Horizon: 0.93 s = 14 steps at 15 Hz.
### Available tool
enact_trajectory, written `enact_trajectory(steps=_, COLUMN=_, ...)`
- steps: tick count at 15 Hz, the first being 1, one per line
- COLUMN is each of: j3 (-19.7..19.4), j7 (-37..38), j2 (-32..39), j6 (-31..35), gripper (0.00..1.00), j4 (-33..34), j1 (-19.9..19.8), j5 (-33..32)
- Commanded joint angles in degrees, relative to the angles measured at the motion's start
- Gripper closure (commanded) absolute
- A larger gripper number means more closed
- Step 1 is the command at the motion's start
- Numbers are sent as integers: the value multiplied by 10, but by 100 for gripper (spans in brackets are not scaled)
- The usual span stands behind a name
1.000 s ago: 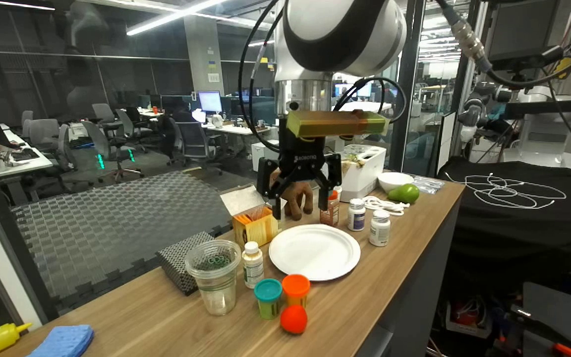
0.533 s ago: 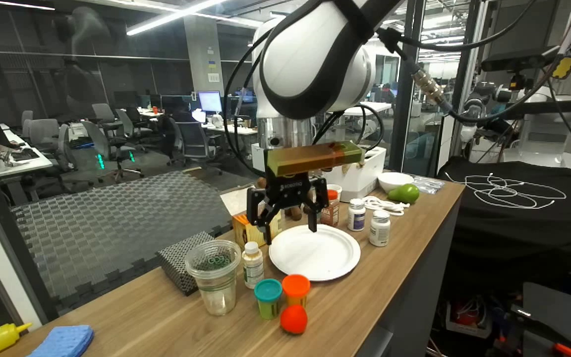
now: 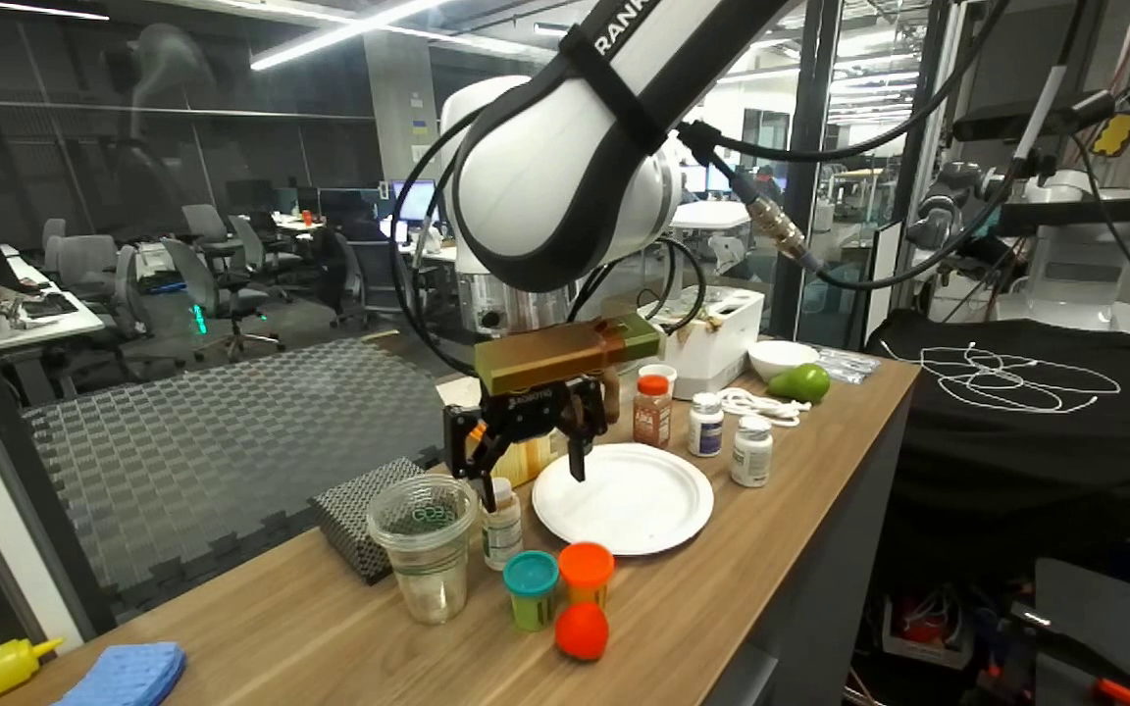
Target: Pile up the plastic cups and put all the containers on the white plate
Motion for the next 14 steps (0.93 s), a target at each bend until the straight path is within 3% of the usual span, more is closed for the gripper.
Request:
enact_trajectory(steps=1, j3=-17, j7=26, j2=21, j6=6, gripper=0, j4=27, j1=18, j5=-22)
enact_trajectory(steps=14, j3=-39, j7=139, j2=25, j6=16, gripper=0, j4=36, j1=9, j5=6)
